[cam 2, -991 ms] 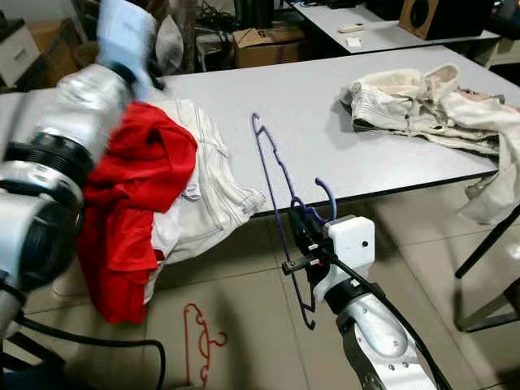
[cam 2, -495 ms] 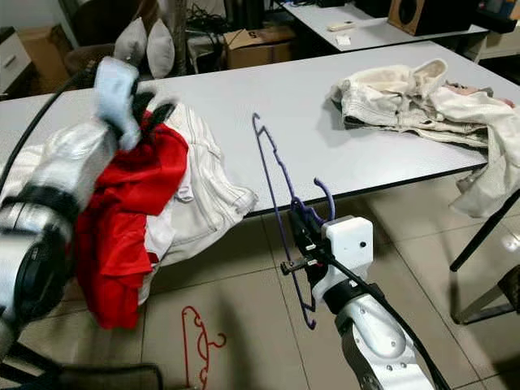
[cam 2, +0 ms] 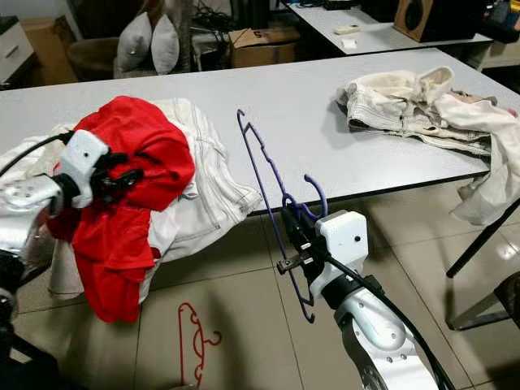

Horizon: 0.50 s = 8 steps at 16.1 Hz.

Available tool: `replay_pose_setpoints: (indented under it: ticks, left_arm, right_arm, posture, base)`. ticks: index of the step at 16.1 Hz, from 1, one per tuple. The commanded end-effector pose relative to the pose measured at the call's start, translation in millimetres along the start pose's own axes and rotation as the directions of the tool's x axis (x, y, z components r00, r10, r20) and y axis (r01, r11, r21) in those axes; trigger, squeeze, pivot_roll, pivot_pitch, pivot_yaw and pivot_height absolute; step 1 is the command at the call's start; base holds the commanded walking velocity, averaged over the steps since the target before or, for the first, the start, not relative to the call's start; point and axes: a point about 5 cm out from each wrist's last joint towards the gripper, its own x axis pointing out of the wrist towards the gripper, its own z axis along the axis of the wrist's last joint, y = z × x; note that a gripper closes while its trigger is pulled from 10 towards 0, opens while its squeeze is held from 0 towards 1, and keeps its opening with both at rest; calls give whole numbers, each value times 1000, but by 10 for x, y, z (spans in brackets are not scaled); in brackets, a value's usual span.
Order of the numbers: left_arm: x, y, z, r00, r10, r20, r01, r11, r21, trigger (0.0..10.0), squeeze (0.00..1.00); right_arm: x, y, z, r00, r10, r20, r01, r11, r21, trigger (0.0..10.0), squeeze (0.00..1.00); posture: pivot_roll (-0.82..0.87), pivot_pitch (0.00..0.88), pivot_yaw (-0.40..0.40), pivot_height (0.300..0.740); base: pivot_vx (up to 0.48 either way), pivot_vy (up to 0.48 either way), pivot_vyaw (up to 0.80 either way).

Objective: Hang hanger

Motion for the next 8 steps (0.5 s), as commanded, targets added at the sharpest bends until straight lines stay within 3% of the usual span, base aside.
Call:
replay_pose_setpoints:
  ticks: [1,4,7,8]
  left_arm:
    - [-29,24,7,999,-11,-36,13,999,45,10000,0]
    - [-77,72,145,998,-60,5,60,997,42,10000,0]
    - [-102,53,70,987,-133,-90,144,982,122,10000,0]
    - [-110,36,14,970,-180,-165,206,965,159,10000,0]
  right_arm:
    - [8,6,8,1000,21,7,-21,1000,9,10000,0]
    - [-42,-27,4,999,35,-5,-35,999,-6,10000,0]
    - [-95,-91,6,1000,21,-15,-22,1000,-21,10000,0]
    - [-117,-120,14,1000,15,-19,-15,999,-29,10000,0]
  posture:
    - [-41,0,67,740]
    - [-49,0,80,740]
    - [-56,0,86,740]
    - [-63,0,89,740]
  base:
    - [0,0,0]
    - [0,0,0]
    - [0,0,0]
    - [0,0,0]
